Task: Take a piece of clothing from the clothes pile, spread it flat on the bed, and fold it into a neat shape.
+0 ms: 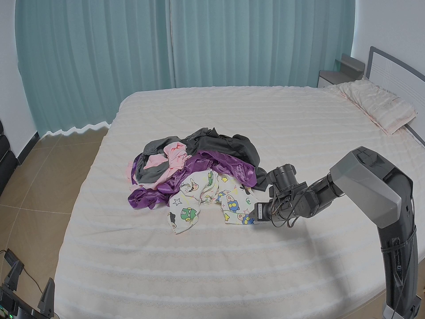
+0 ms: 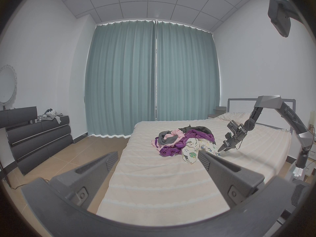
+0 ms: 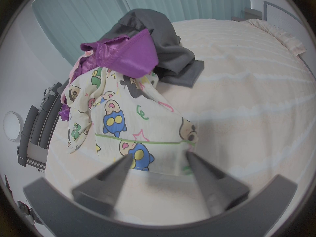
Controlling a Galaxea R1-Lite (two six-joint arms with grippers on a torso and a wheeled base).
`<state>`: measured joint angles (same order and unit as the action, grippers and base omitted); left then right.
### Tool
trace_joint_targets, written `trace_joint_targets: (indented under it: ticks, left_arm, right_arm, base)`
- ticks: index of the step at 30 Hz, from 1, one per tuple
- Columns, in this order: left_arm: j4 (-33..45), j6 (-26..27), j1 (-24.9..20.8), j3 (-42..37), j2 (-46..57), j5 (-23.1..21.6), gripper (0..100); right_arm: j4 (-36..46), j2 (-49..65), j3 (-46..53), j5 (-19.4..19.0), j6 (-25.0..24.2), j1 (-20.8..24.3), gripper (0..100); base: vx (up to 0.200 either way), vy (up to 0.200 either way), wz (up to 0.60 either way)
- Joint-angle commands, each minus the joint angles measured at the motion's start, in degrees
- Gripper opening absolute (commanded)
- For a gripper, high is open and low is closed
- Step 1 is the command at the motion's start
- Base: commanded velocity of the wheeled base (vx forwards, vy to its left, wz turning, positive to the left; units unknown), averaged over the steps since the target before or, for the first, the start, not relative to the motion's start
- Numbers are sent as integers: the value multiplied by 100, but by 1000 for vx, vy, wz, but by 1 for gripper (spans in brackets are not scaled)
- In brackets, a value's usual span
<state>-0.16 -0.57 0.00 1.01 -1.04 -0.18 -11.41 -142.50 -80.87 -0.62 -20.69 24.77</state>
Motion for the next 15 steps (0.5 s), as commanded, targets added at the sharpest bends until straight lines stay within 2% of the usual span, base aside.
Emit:
trace_joint_targets:
  ticks: [1,8,15]
  left_arm:
    - [-2,-4,0,-101,104,1,100]
    - [-2,-4,0,-101,104,1,100]
    - [-2,-4,0,-101,104,1,100]
  right_arm:
    - [122,11,-113,1,-14,1,0]
    - [385,55,-16,220,21,-25,0]
    - [491,301,537,229,188,-51,0]
  base:
    - [0,0,0]
    - [0,0,0]
    - [0,0,0]
